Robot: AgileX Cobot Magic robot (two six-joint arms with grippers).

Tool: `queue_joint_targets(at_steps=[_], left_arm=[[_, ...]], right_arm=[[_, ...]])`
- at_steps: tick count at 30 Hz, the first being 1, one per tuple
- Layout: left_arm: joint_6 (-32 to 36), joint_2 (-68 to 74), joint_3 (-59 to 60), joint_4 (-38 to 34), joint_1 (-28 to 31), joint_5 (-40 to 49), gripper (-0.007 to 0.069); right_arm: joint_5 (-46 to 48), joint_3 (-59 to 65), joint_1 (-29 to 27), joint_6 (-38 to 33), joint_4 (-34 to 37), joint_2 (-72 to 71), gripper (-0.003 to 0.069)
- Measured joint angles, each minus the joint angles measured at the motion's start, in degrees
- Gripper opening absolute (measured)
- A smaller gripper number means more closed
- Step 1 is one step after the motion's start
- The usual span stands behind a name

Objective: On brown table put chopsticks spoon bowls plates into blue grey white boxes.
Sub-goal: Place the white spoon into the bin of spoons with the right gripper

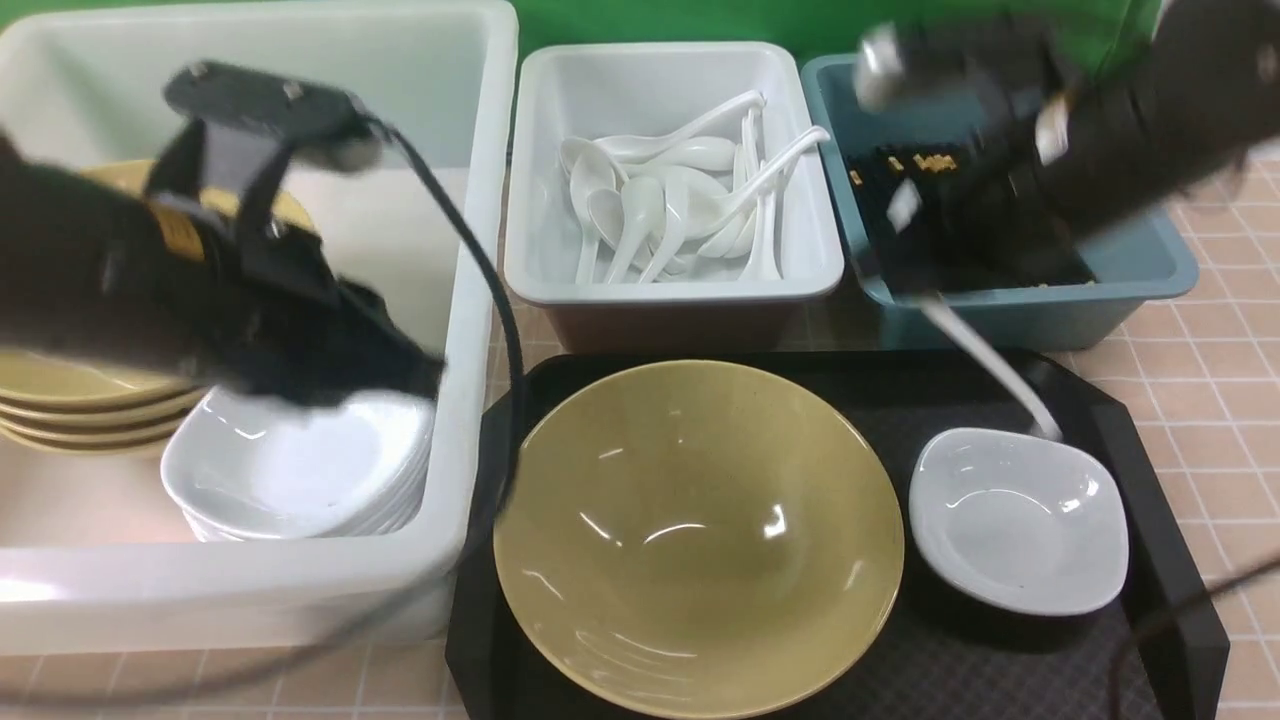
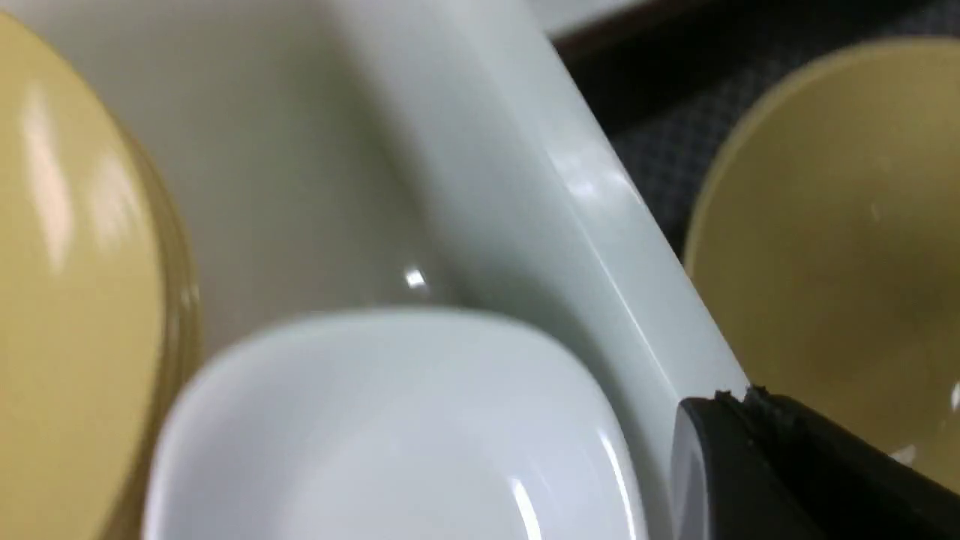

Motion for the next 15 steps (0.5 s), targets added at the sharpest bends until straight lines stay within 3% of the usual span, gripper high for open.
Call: queue_joint_targets(at_steps=[7,9,13,15], left_arm=[[8.90,3.22,-10.88,-7.80,3.88,3.91,0.0001],[9.65,3.16,-12.34,-9.55,3.92,5.90,0.0001],[10.04,3.11,-12.48,-10.55,3.92,10.78,0.0001],[10.32,3.11,-12.48,-10.55,3.92,14.65,0.0001]], right_arm=[[-5.88,-18.94,0.30,-1.12,1.91,13.12,0.0095],[-6.69,-26.83,0.30,-1.17,2.07,18.81,0.0132],[-6.43,-36.24,0.30,-0.68,2.05,26.71,0.0286],[-3.54,-41.10,0.30,0.74,2.05,30.49,0.0423]])
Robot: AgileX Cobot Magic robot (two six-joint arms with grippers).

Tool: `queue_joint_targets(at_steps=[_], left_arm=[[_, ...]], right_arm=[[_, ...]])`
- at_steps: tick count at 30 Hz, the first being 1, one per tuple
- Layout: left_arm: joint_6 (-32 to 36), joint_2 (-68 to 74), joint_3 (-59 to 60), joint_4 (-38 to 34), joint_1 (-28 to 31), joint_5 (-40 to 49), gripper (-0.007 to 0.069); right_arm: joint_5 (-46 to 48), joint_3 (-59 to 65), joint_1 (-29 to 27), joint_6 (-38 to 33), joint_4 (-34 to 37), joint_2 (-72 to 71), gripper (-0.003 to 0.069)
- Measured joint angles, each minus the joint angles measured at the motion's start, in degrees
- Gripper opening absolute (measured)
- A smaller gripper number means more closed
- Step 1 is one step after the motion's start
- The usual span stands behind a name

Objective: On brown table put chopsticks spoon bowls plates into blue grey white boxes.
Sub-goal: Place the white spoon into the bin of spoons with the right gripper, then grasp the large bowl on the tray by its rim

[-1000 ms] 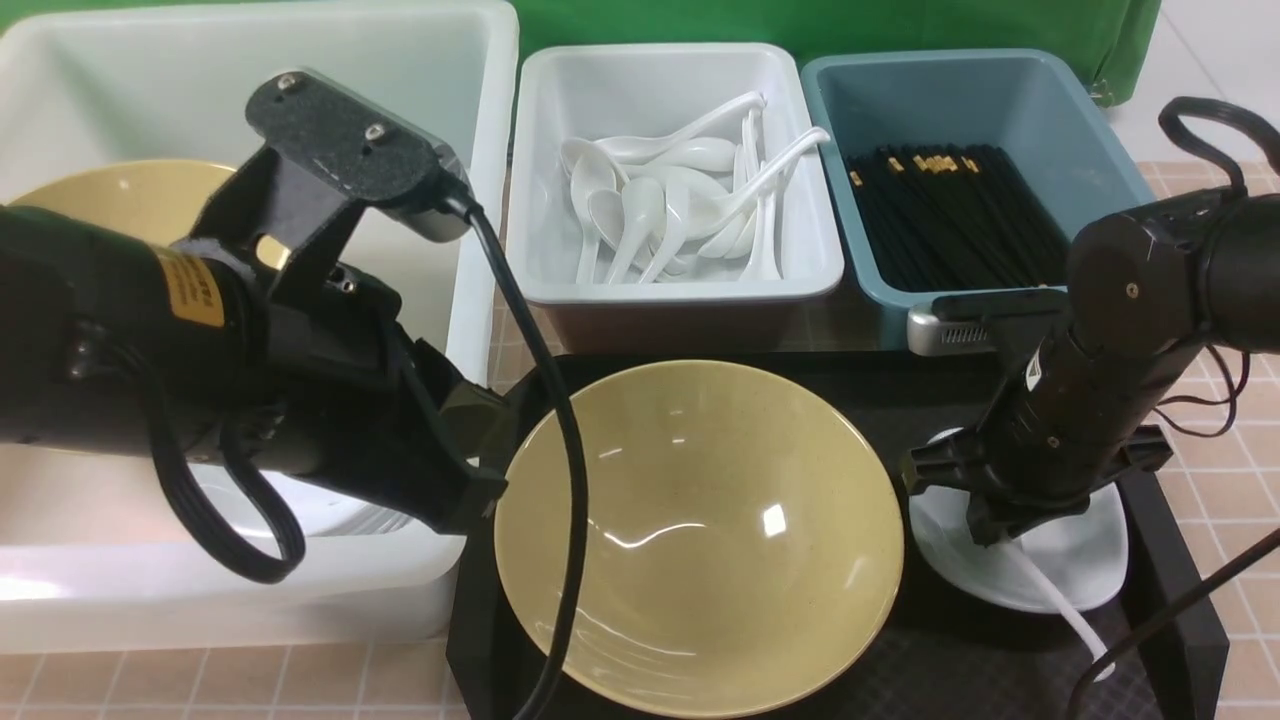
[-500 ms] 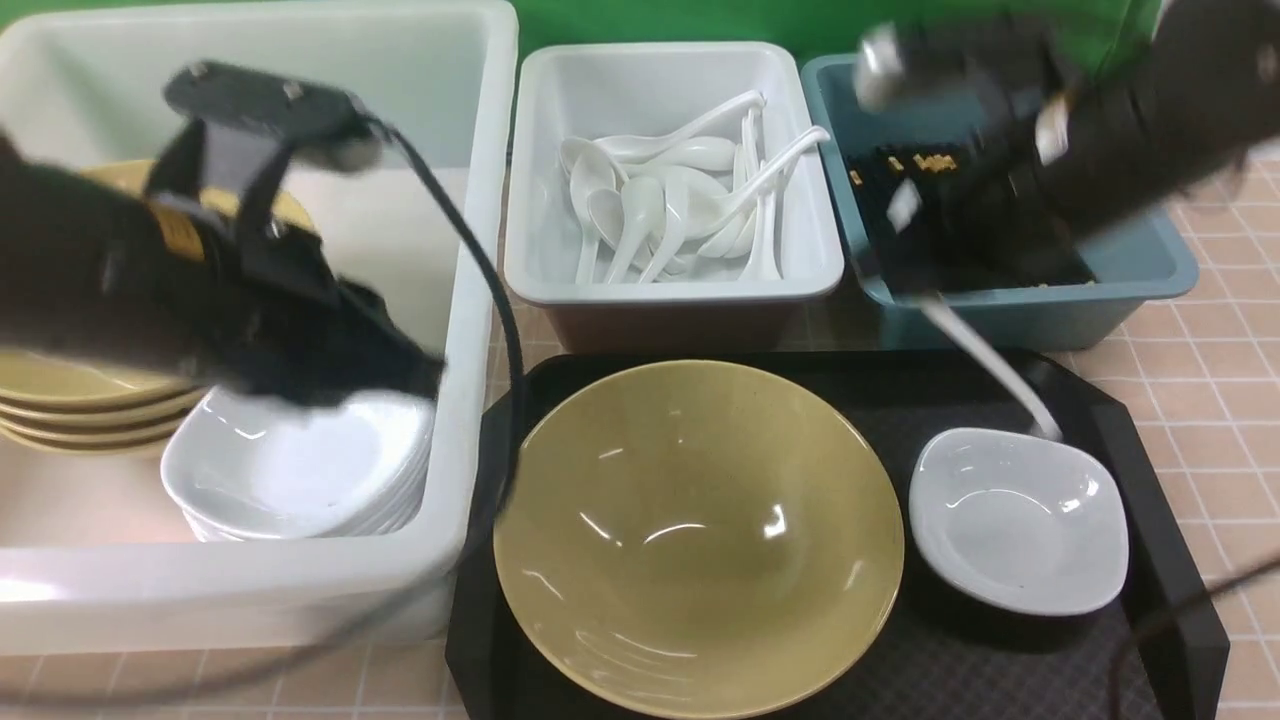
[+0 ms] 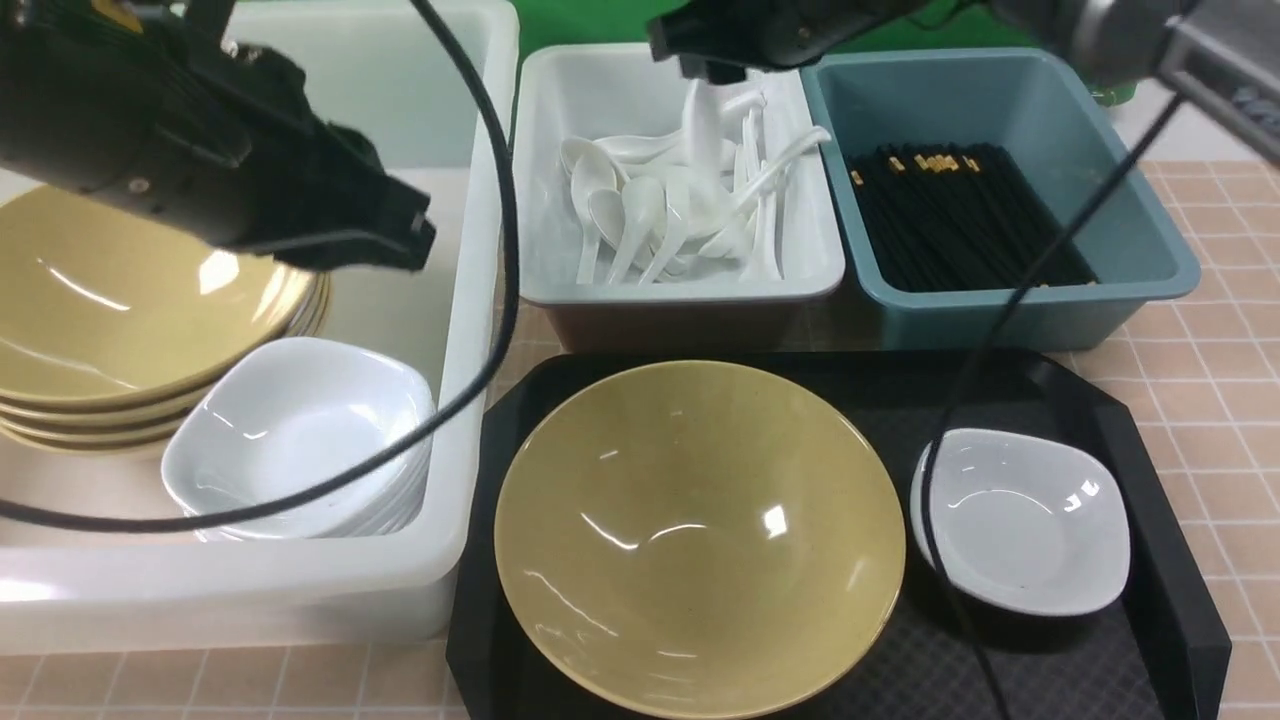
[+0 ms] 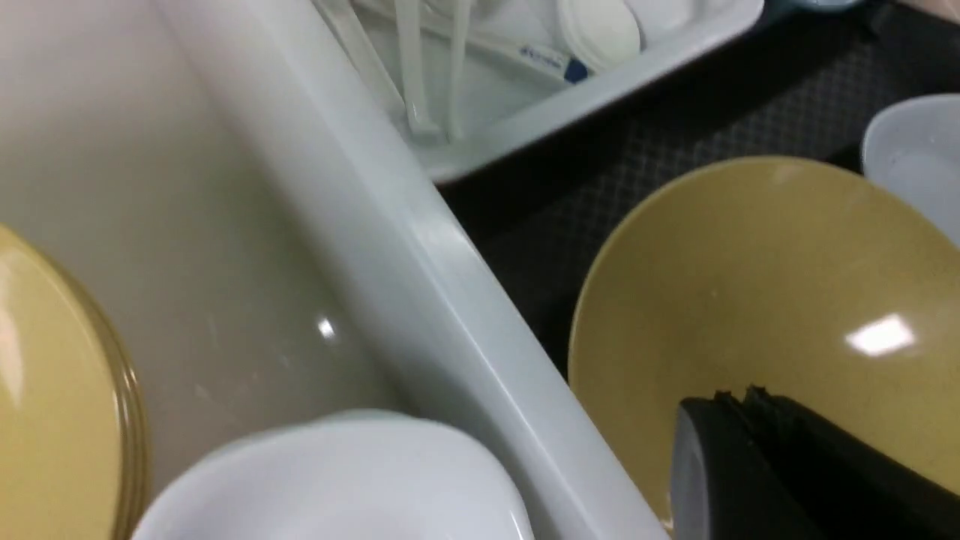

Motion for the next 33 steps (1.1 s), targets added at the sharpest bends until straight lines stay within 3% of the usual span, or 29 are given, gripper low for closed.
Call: queue_joint_targets(at_steps=[4,6,7,8,12,16,25,28,33], left_arm=[[0.18,0.00,0.00,-1.02,0.00,3.29,0.0001],[0.50,0.16,0.00,-1.96,-0.09,3.53,0.0001],[0.76,1.06,-0.36,-3.03,-0.72,3.66,0.0001],[0.76,1.22,-0.55,-3.04,-1.00,3.76,0.0001],[1.59,7.18,-4.58,-2.77,-6.81,4.87,0.0006],[1.74,13.68,-8.60,-1.11,-11.41,6.77,0.0043],[1.99,25.92,-14.53,5.76,-12.61,0.65,0.0368],[3.84,29.68,-16.10,7.47,-13.00,-1.83,0.0440],[6.84,34.81,-17.39,10.23,-14.14,-3.14,0.0458]], right_arm=[[10.60,-5.49,0.00,-0.93,0.00,1.01,0.0578],[15.98,-7.60,0.00,-3.18,0.00,0.76,0.0596],[23.30,-9.60,0.00,-6.92,0.00,0.13,0.0602],[23.30,-9.60,0.00,-6.92,0.00,0.13,0.0602],[28.34,-6.60,0.61,-11.12,0.00,-5.79,0.0551],[28.64,5.44,2.15,-13.33,-0.07,-16.41,0.0477],[28.64,35.35,3.03,-15.69,-0.08,-41.63,0.0326],[27.17,41.82,3.03,-15.69,-0.03,-46.67,0.0284],[26.62,45.85,3.03,-15.69,-0.03,-49.84,0.0246]])
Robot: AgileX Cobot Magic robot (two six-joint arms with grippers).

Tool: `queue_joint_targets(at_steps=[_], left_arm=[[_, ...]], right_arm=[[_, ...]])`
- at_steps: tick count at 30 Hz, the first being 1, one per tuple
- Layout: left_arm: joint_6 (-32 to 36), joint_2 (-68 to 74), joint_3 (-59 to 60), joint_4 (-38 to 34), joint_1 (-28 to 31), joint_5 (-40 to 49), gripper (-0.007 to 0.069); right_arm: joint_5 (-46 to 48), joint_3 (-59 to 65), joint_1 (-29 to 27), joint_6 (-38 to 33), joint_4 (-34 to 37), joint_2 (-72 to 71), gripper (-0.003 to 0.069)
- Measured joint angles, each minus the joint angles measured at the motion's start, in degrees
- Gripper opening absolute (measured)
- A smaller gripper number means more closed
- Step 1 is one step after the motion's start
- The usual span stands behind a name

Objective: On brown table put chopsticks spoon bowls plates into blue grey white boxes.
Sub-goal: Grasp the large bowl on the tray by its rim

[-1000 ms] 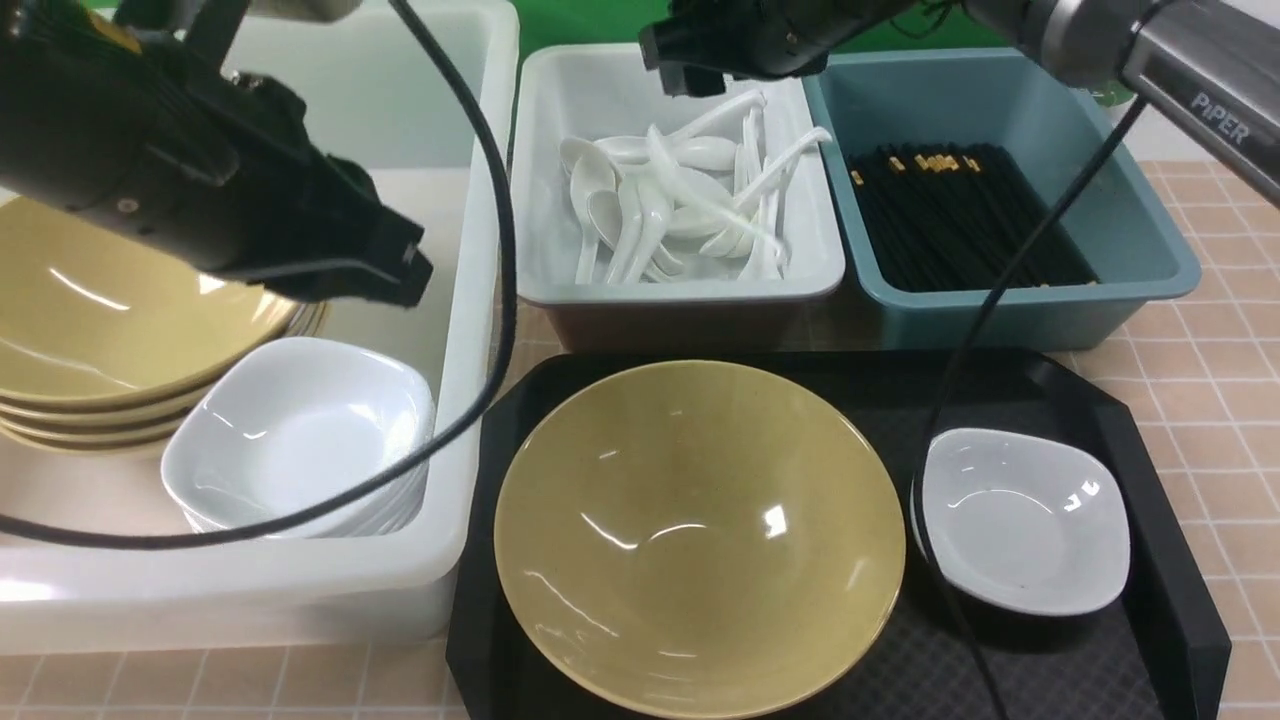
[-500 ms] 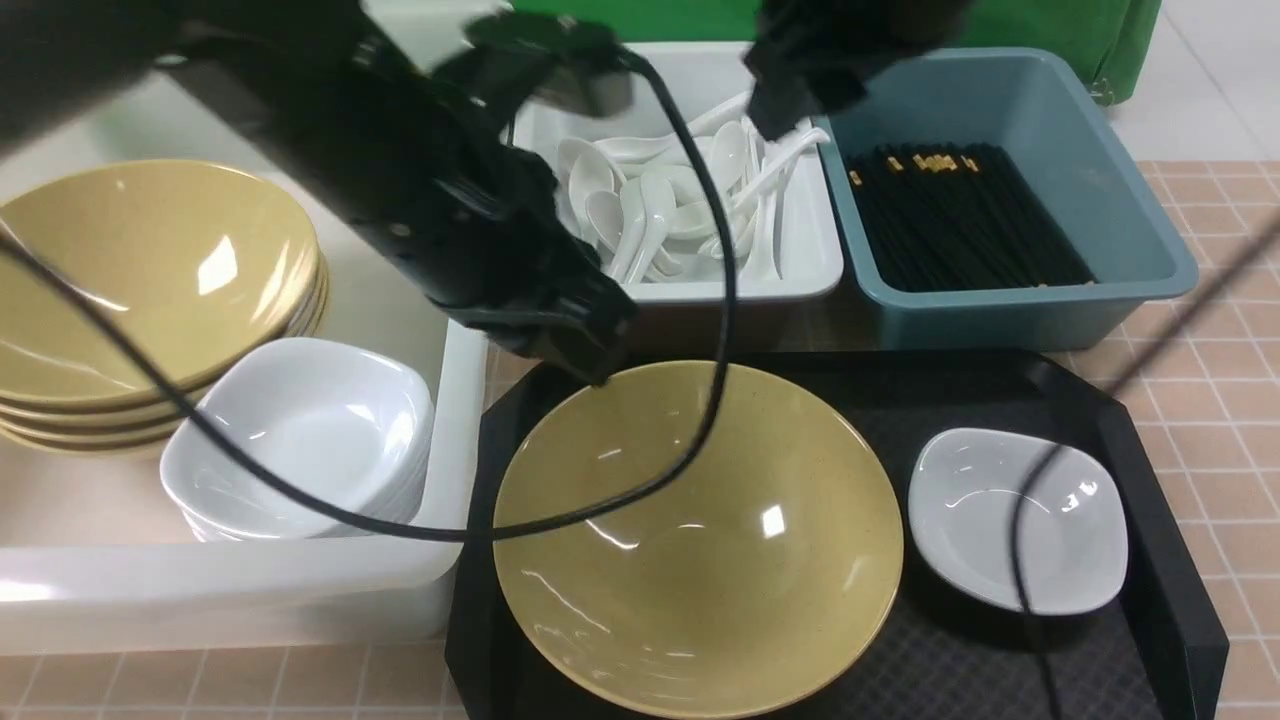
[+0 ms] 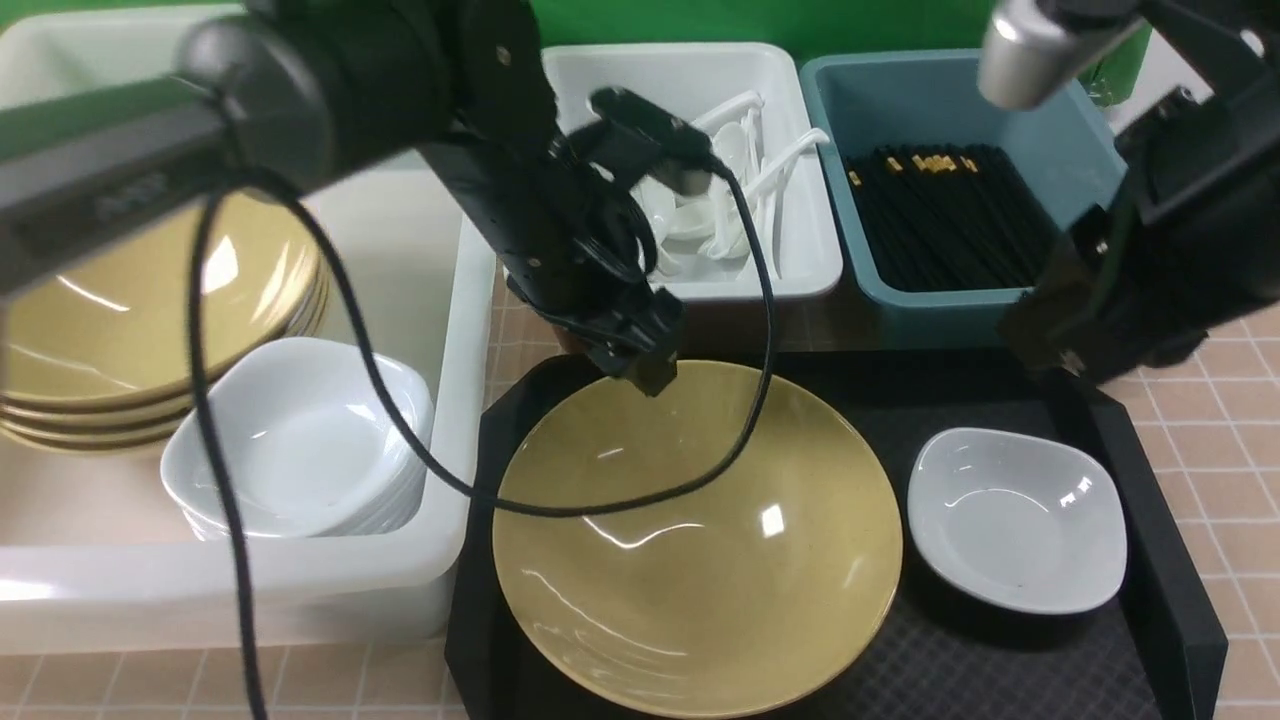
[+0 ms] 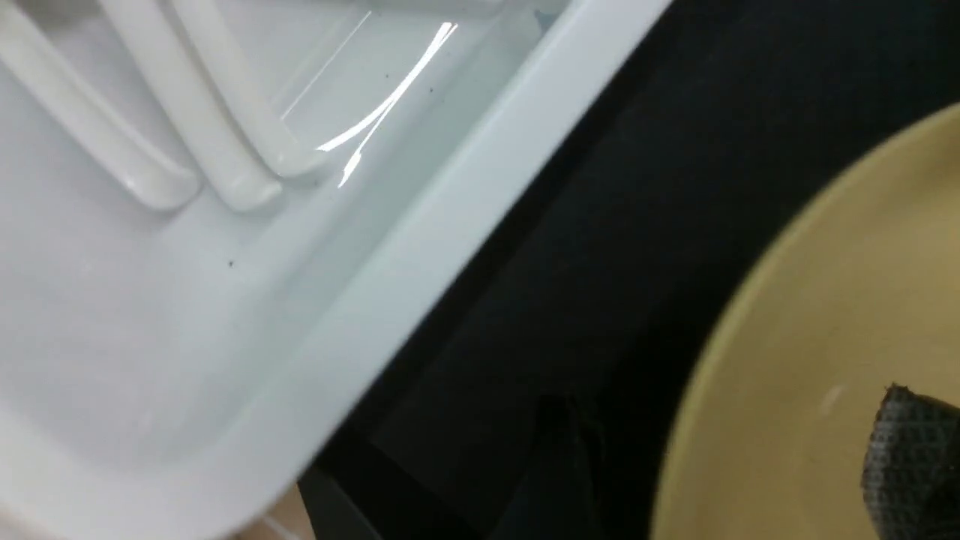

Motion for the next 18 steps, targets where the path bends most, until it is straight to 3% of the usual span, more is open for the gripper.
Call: queue_joint_targets(at_steps=[6,9,10,12,13,18], left_arm=[[0.29,5.13,-0.28,0.46,-1.13,1.31,0.0426],[-2.39,5.61,-0.28,1.29,-1.99,2.21,0.0307],[-3.89,5.47,-0.33,2.16,-2.24,2.21,0.0234],[-5.34,5.21,-0.38,2.71,-2.29,2.86,0.0176],[-7.96,4.18,-0.38,2.12,-2.18,4.97,0.0101],[-11.35,-1.02,-0.29,-0.43,-1.50,7.75,0.0009]], right_arm=[[-0.87,1.01,0.00,-0.60,-0.12,-0.18,0.0239],[-2.37,1.01,0.00,-2.09,-0.17,-0.18,0.0239],[-2.95,1.01,0.00,-2.80,-0.17,-0.18,0.0233],[-3.22,1.01,0.00,-3.23,-0.17,-0.18,0.0221],[-3.83,1.01,0.00,-4.19,-0.17,-0.13,0.0176],[-4.82,-1.80,0.59,-5.91,0.51,-0.05,0.0041]])
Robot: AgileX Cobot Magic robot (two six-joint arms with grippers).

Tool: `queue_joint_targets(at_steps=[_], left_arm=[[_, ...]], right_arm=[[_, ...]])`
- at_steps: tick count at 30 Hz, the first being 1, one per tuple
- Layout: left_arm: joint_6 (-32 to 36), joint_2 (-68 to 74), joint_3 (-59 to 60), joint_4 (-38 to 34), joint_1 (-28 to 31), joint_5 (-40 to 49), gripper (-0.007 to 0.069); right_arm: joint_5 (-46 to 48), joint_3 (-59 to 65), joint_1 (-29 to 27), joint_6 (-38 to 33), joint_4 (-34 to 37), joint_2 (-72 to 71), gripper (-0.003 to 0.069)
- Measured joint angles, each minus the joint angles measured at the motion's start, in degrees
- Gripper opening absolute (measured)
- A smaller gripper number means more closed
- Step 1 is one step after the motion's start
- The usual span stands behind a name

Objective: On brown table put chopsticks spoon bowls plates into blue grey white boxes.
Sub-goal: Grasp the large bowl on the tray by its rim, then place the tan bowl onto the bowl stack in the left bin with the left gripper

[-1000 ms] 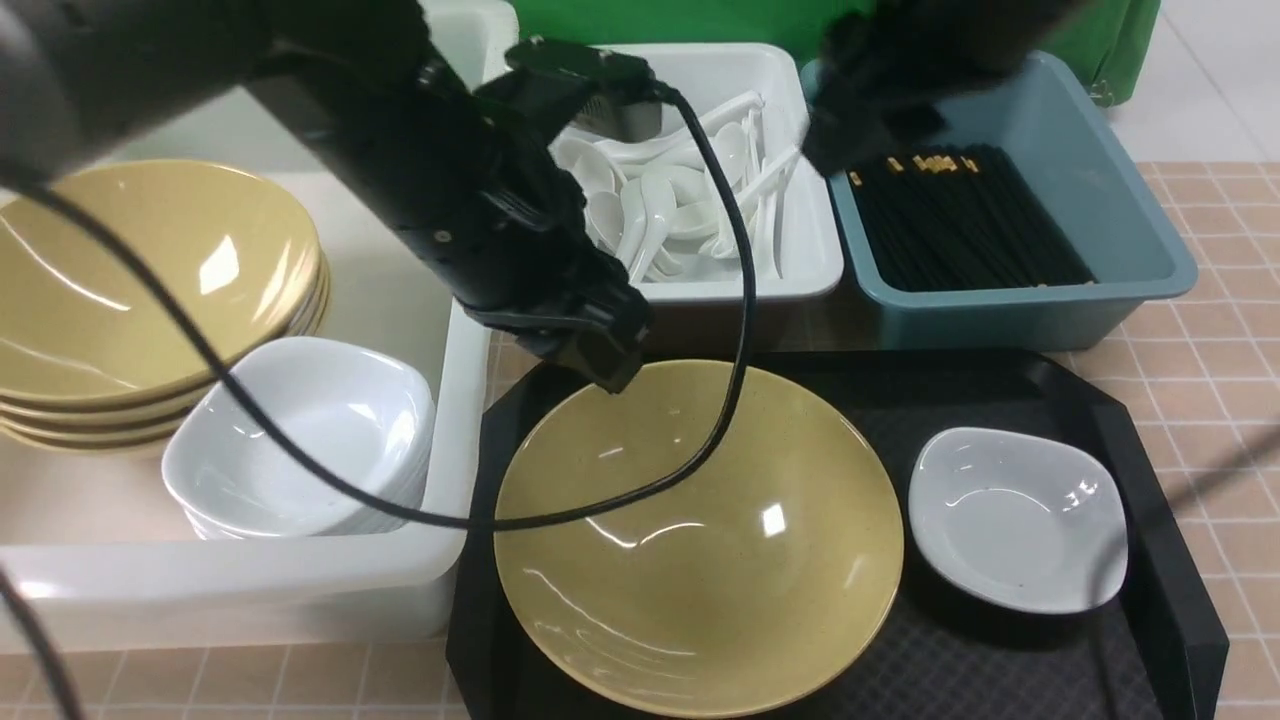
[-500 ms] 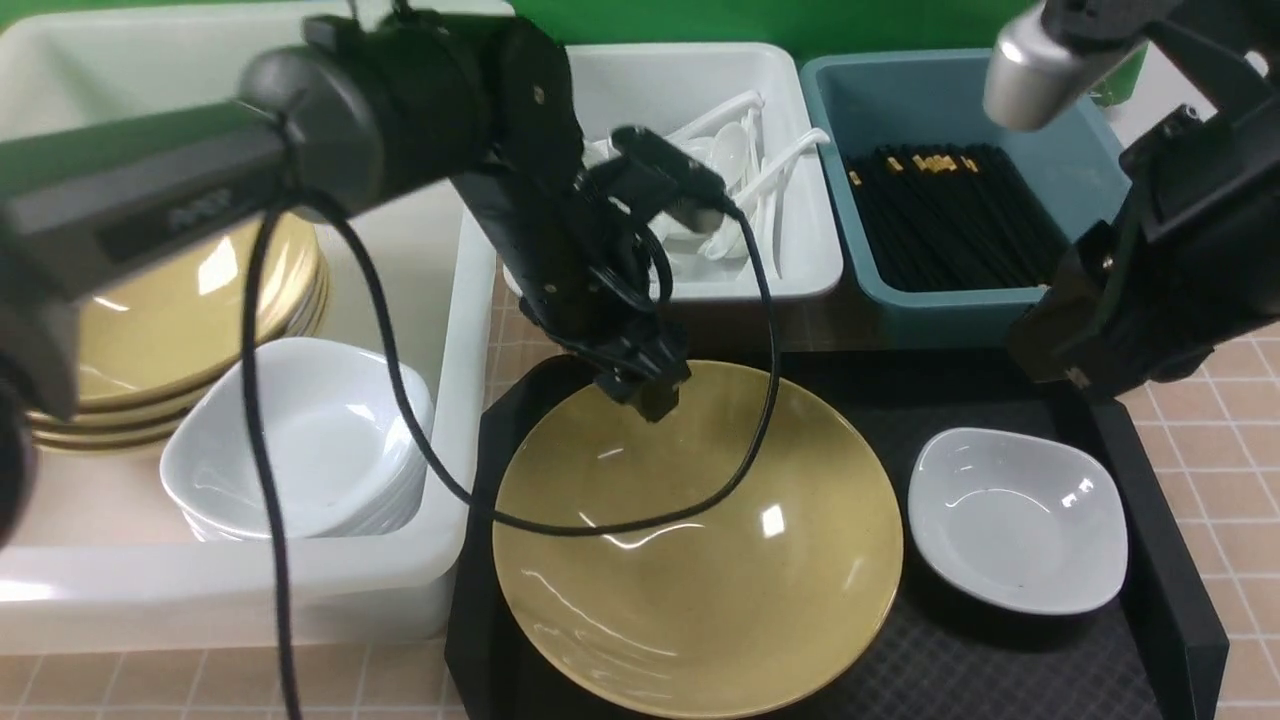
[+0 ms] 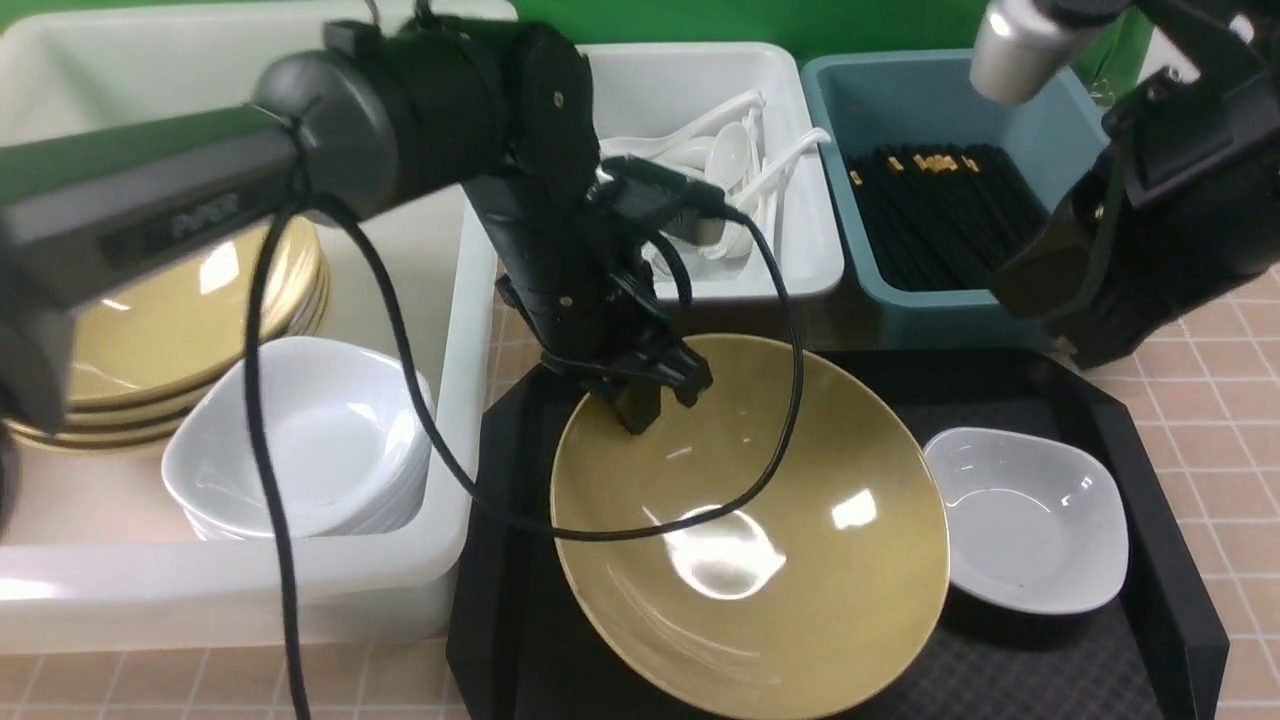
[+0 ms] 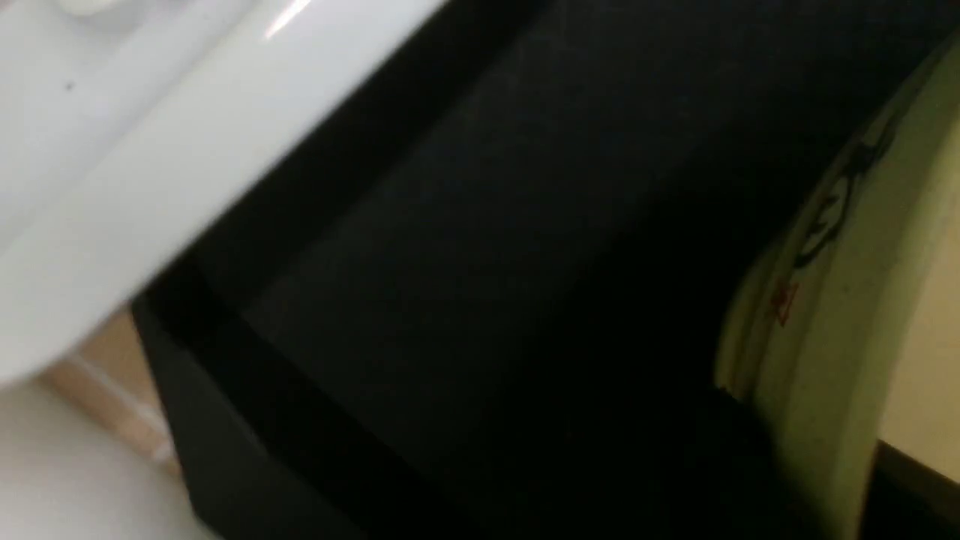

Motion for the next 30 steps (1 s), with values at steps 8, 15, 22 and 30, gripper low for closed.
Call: queue_joint_targets(at_steps=[8,15,22,30], left_arm=[[0.03,-14.93,0.92,-10.38,8.27,0.13,0.0007],[2.28,-27.37,1.42,-23.58,36.04,4.53,0.0006],[3.75,-29.34,7.00,-24.75,58.92,3.95,0.0006],[5.19,-19.57,11.91,-22.85,63.58,-6.28,0.0015]], right_arm=[[-1.79,-10.58,12.67,-2.89,0.27,1.08,0.0037],[-2.02,-20.34,22.39,-4.72,0.44,6.64,0.0037],[-1.74,-21.99,23.79,-5.69,0.35,8.93,0.0037],[-0.61,-21.44,23.79,-6.02,-0.43,9.87,0.0038]])
